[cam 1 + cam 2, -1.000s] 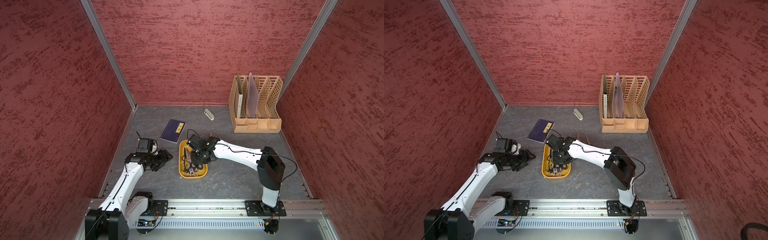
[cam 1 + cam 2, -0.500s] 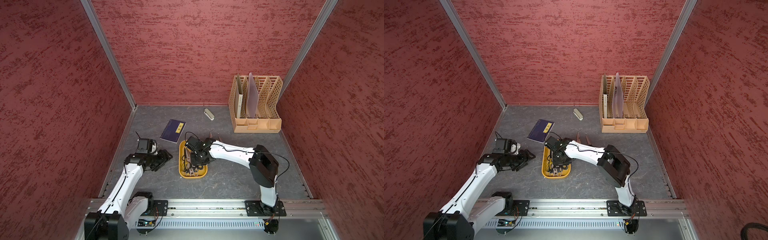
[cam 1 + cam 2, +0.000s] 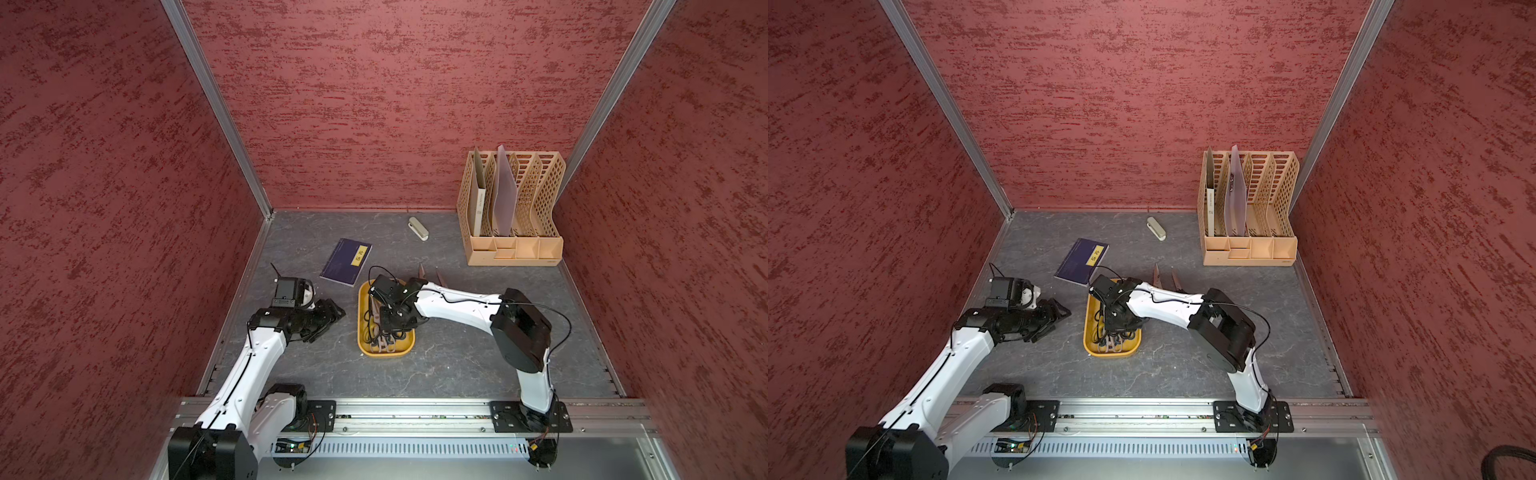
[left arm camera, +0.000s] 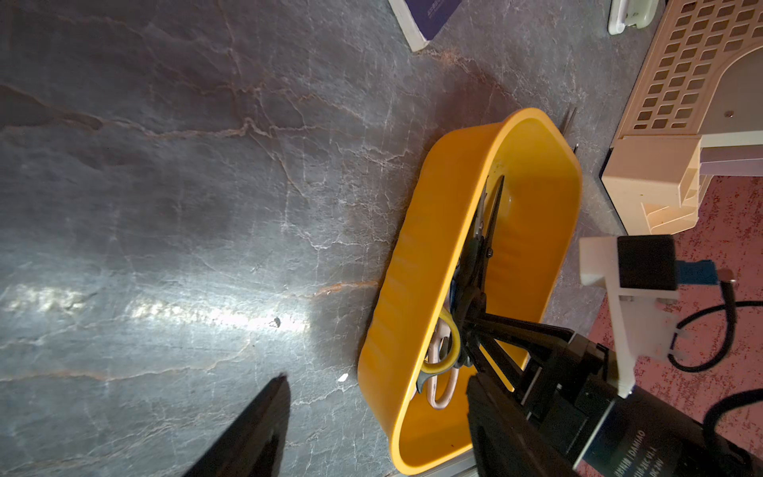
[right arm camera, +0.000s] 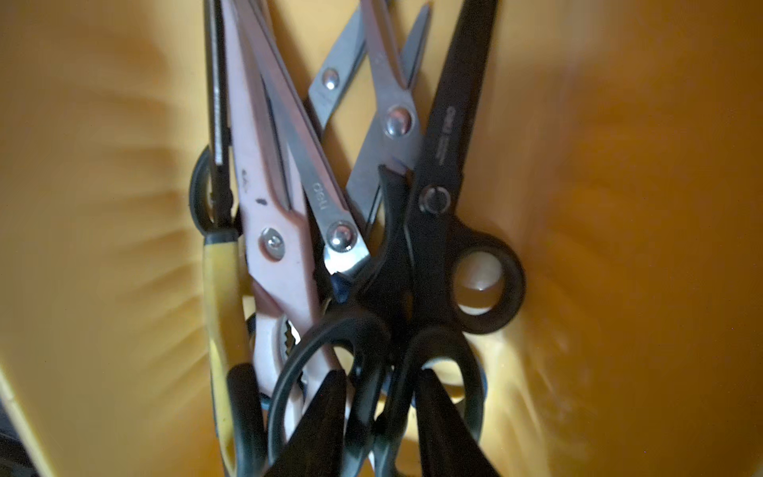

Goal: Take the scissors out of the storage box
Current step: Pick up the scissors from the storage box.

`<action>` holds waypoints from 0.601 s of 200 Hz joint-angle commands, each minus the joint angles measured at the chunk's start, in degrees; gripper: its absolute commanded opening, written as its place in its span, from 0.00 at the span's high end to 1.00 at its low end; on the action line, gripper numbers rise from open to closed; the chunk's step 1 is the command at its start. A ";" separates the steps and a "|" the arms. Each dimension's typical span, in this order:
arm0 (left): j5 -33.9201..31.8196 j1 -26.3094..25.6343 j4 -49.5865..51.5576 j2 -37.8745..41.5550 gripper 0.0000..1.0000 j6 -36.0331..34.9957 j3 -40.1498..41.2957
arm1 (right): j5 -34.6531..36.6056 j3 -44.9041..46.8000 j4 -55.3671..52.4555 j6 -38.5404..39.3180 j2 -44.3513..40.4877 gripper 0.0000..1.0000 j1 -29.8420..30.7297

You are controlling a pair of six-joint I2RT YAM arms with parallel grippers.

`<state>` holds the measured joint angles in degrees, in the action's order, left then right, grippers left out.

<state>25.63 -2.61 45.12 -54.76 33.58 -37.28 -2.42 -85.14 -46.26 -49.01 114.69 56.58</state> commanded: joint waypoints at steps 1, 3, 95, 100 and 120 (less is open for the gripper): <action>-0.14 0.29 0.15 0.63 0.29 -0.98 0.53 | 0.21 0.68 0.78 -0.93 0.70 0.68 0.27; -0.14 0.27 0.14 0.67 0.29 -0.98 0.51 | 0.28 0.68 0.79 -0.91 0.70 0.68 0.28; -0.38 0.62 0.14 0.79 0.28 -1.06 0.41 | 1.12 0.33 0.44 -0.01 -3.23 0.86 0.25; -0.38 0.59 0.14 0.79 0.29 -1.06 0.44 | 1.10 0.33 0.42 0.12 -3.56 0.87 0.28; -0.31 0.83 0.05 0.70 0.28 -1.06 0.45 | 1.00 -0.05 -0.10 0.96 -5.21 0.89 0.24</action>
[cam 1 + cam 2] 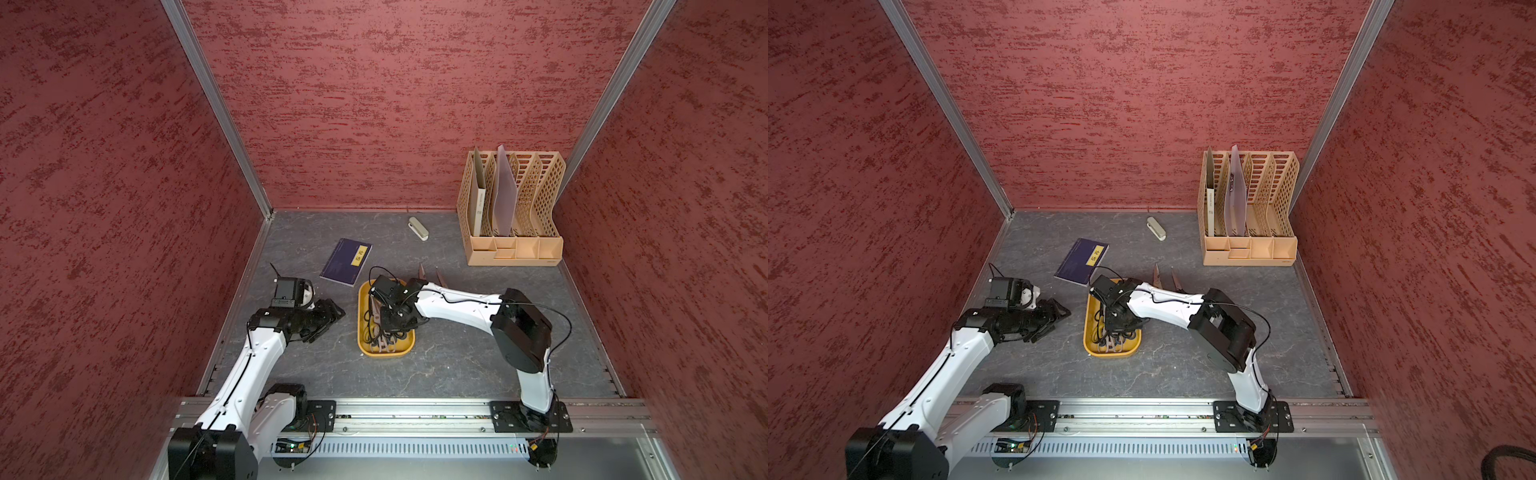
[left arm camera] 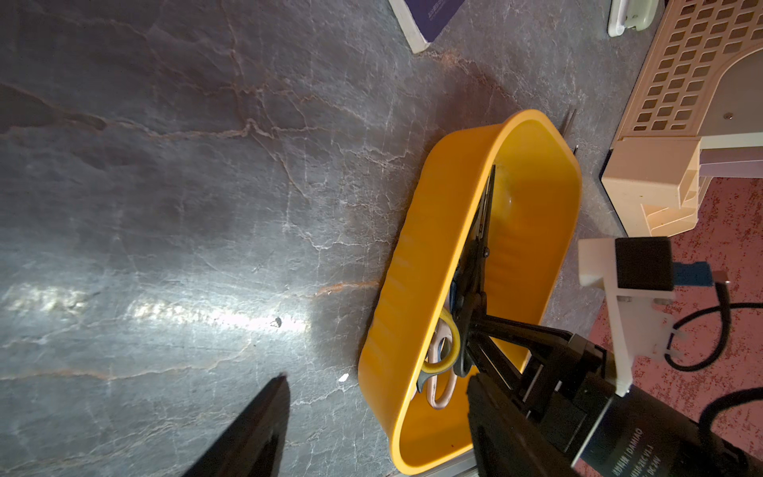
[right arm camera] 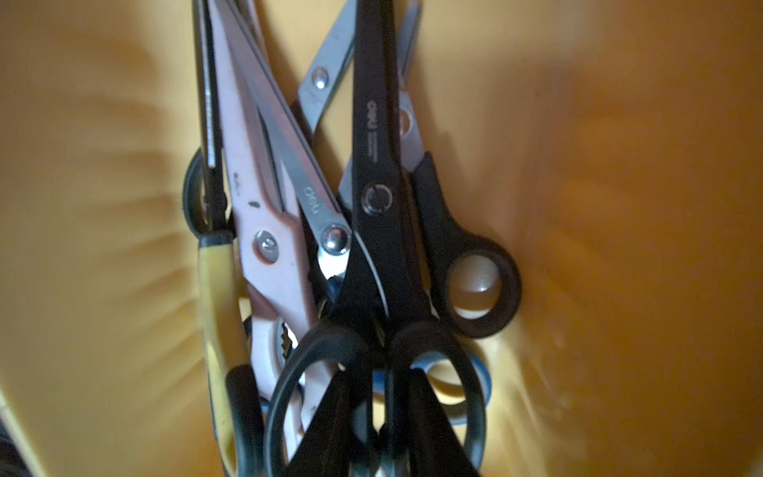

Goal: Take the scissors out of the storage box
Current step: Pick up the scissors from the storage box.

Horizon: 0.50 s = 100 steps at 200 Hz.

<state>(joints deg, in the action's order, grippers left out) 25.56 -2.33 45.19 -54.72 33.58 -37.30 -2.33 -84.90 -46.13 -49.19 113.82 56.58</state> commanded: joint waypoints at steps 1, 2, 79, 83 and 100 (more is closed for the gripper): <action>-0.25 0.56 -0.01 0.61 0.28 -1.06 0.47 | 0.92 -0.32 -0.21 1.21 -4.45 0.89 0.27; -0.21 0.56 -0.01 0.64 0.28 -1.06 0.47 | 0.92 -0.29 -0.24 1.25 -4.56 0.89 0.28; -0.18 1.20 0.12 -0.16 0.28 -0.98 0.21 | 4.56 -1.30 -4.75 5.58 -13.50 0.95 0.27; -0.23 1.25 0.12 -0.21 0.28 -0.93 0.13 | 5.25 -1.43 -5.51 5.98 -13.99 0.96 0.21; -0.18 1.21 0.42 -0.45 0.28 -0.87 -0.21 | 7.66 -1.42 -8.37 8.75 -15.97 0.96 -0.44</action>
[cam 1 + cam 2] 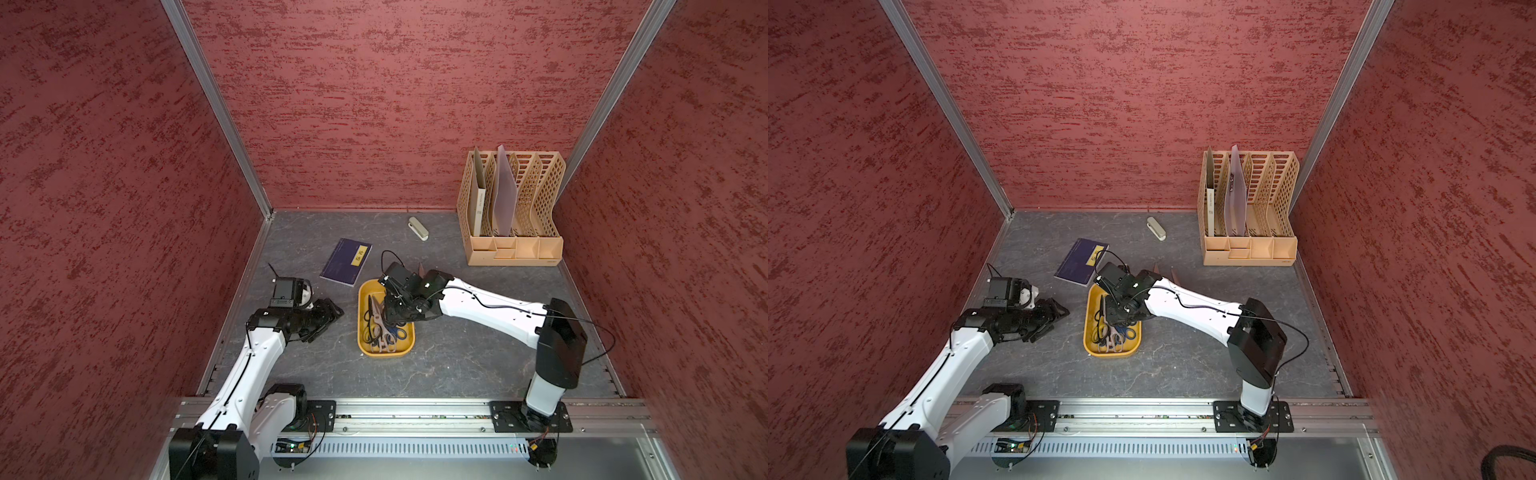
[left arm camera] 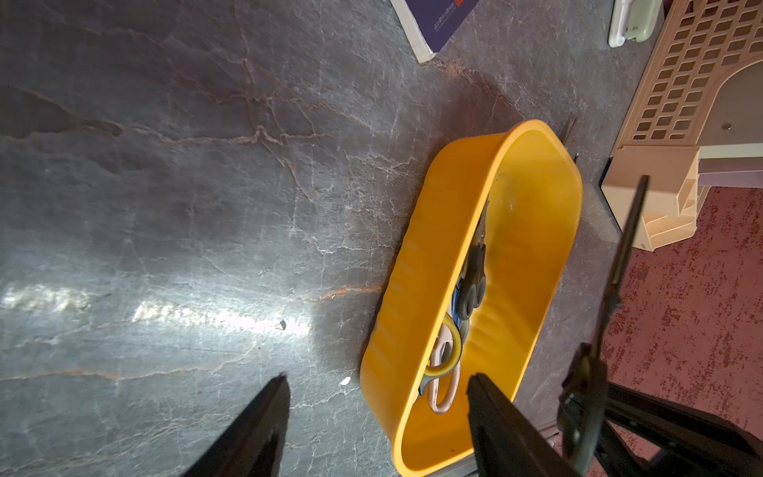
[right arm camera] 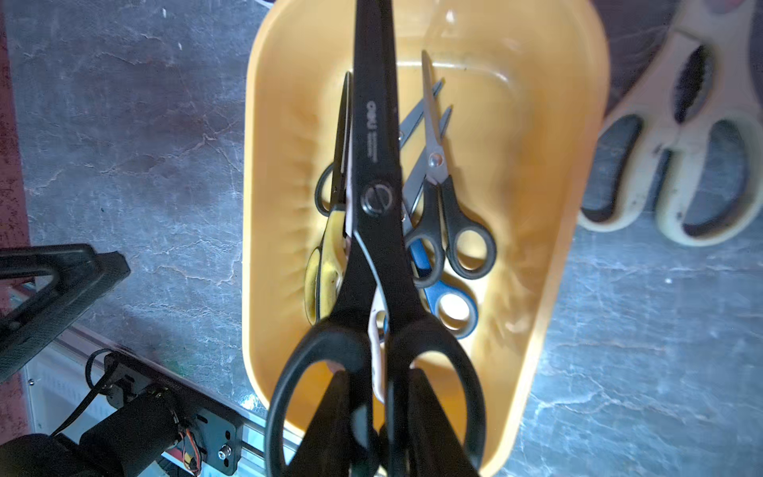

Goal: Take the scissors out of the storage box
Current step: Pick up the scissors from the storage box, then place the scissors at the center of the board.

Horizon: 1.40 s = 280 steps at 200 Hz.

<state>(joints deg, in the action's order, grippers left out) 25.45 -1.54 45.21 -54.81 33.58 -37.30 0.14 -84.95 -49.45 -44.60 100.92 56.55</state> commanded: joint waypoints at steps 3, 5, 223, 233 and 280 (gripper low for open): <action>-0.07 0.40 0.48 -0.42 0.28 -0.96 -0.29 | 5.67 -1.37 -5.66 4.83 -3.53 0.96 -0.58; -0.12 0.40 0.49 -0.42 0.29 -0.93 -0.36 | 5.90 -1.25 -6.03 5.30 -3.76 0.96 -0.75; -5.41 -4.81 7.78 6.51 0.28 4.19 -1.59 | 8.96 20.26 3.39 40.20 -1.00 0.98 -37.22; -5.58 -4.96 7.87 7.26 0.28 4.57 -1.50 | 8.83 20.67 4.27 40.29 -0.31 0.98 -37.35; -6.49 -4.97 8.67 7.19 0.28 4.83 -1.82 | 9.06 21.33 6.45 39.64 2.99 0.91 -38.14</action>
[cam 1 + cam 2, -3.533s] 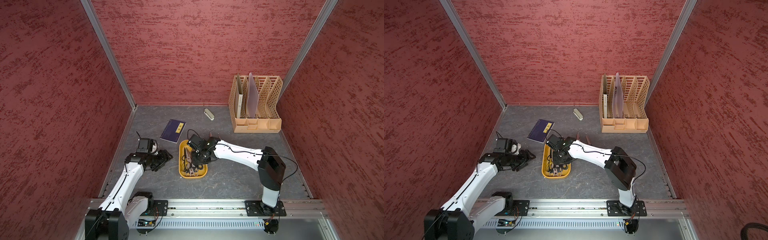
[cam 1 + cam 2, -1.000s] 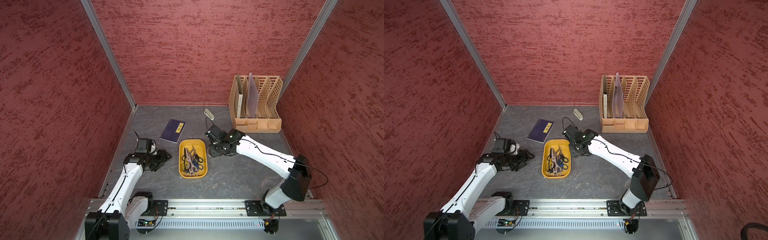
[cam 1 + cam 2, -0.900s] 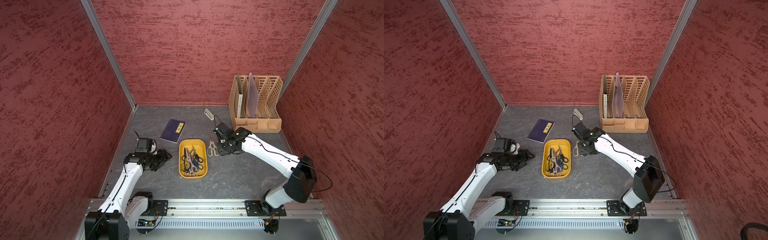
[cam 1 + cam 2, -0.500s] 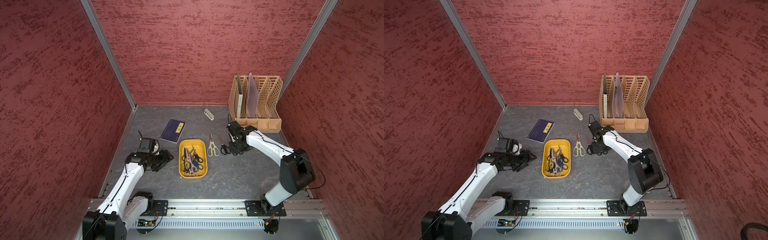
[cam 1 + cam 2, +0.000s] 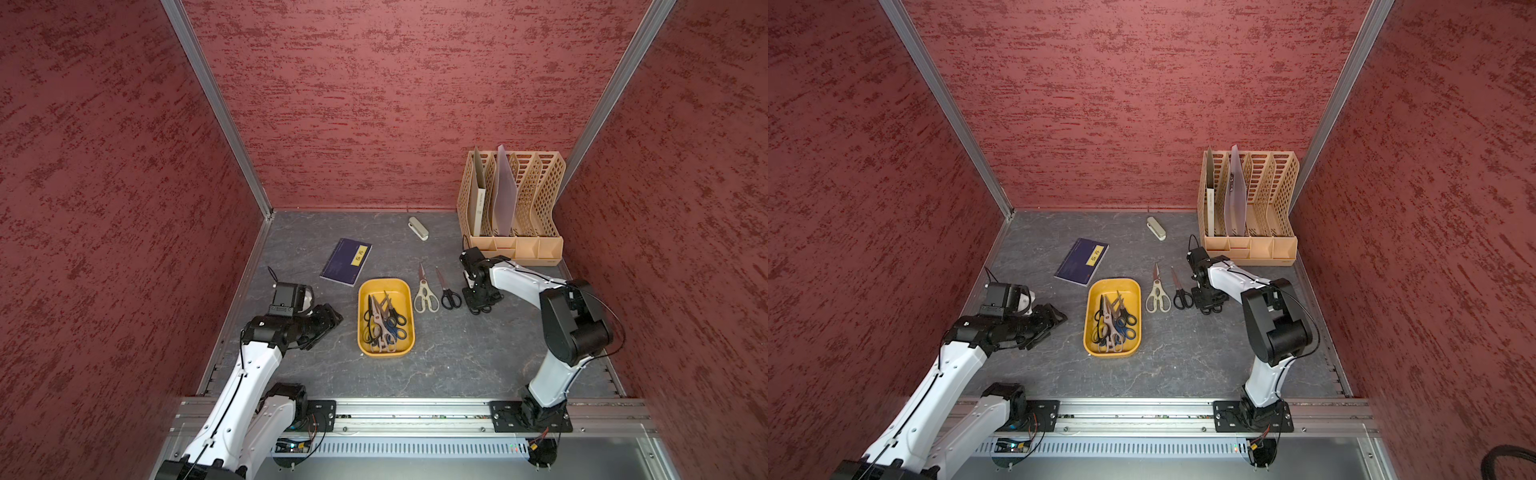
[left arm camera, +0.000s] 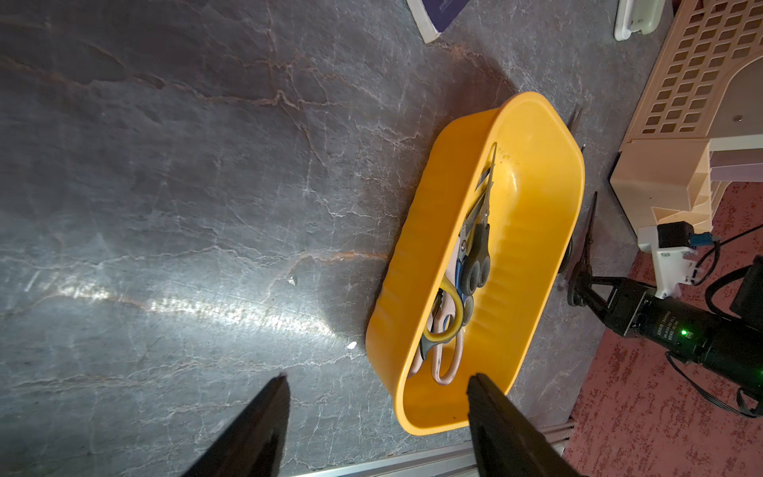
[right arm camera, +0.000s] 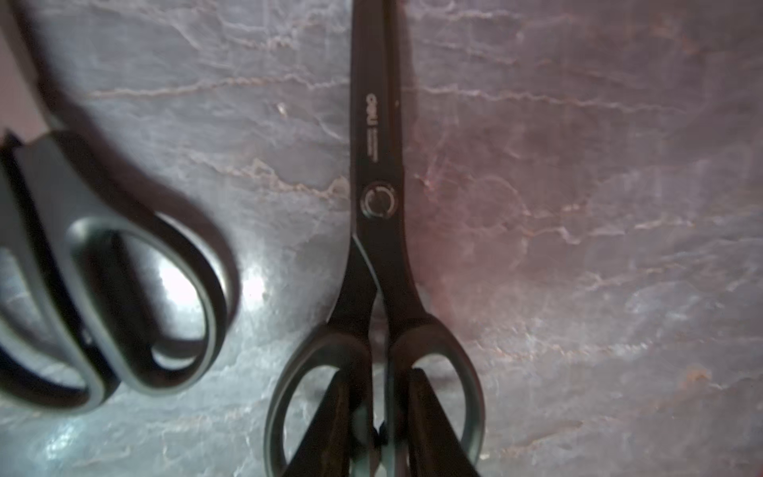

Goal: Take the scissors out of the storage box
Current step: Place the scissors at the center of the board.

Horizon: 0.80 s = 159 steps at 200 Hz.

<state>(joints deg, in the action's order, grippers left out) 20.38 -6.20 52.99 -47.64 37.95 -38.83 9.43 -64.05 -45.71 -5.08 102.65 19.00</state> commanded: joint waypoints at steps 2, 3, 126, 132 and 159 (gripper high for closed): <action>-1.47 -0.31 0.88 -0.08 0.28 0.43 -0.33 | -0.34 0.38 2.75 0.08 1.24 0.90 -0.58; -1.48 -0.31 0.84 -0.13 0.29 0.44 -0.35 | -0.32 0.44 2.79 0.12 1.33 0.90 -0.61; -0.16 -0.38 -2.96 -1.61 0.28 0.06 1.75 | -12.93 -4.18 -6.05 -15.79 -11.70 0.62 0.43; 0.04 -0.31 -3.67 -1.90 0.28 0.18 2.19 | -15.17 -3.70 -5.46 -17.91 -13.44 0.62 1.16; 1.23 -0.32 -6.42 -3.67 0.29 0.22 3.56 | -20.54 -1.66 -1.76 -27.80 -20.32 0.62 6.86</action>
<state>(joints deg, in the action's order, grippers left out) 19.94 -6.20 50.06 -50.19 38.13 -36.53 -2.42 -66.65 -49.12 -21.58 87.53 21.26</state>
